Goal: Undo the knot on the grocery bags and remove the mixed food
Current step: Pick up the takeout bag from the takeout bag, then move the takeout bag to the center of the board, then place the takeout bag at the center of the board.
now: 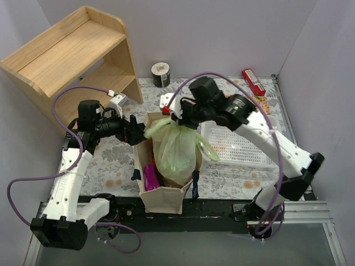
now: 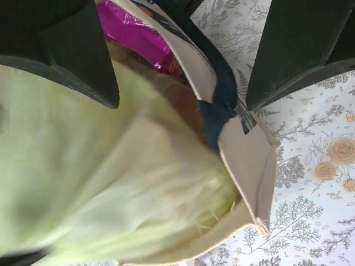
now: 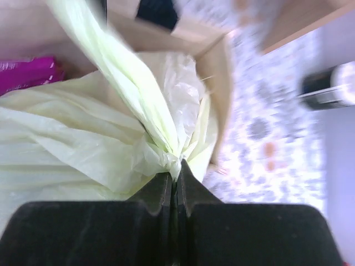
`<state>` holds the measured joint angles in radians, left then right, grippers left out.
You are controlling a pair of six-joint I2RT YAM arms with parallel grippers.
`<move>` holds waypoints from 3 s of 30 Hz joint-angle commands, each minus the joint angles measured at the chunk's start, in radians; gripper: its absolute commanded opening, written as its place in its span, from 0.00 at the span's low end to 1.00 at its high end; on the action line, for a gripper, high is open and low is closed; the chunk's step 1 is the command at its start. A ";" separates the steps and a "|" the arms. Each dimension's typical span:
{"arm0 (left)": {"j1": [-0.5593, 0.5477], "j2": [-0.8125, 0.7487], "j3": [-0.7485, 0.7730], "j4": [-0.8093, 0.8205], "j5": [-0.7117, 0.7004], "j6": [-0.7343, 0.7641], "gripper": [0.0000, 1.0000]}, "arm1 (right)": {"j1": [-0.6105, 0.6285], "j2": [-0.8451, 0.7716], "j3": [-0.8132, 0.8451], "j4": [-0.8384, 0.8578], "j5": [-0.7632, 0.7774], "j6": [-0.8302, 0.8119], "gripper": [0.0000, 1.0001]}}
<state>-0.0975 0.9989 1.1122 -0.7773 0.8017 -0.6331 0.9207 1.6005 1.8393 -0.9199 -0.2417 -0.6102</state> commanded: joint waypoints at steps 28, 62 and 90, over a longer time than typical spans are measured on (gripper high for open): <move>-0.054 0.426 0.404 -0.145 0.246 0.490 0.98 | -0.318 -0.244 0.124 0.561 0.479 -0.059 0.01; -0.300 1.311 1.275 0.480 -0.556 0.611 0.00 | -0.370 -0.287 0.075 0.517 0.446 -0.016 0.01; -0.300 0.377 0.623 0.855 -0.913 0.361 0.98 | 0.079 -0.077 0.141 0.443 -0.304 0.136 0.01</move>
<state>-0.4004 1.3903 1.8145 0.0643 0.0315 -0.3233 0.9920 1.4406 1.9064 -0.6746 -0.3939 -0.5701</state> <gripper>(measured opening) 0.981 0.044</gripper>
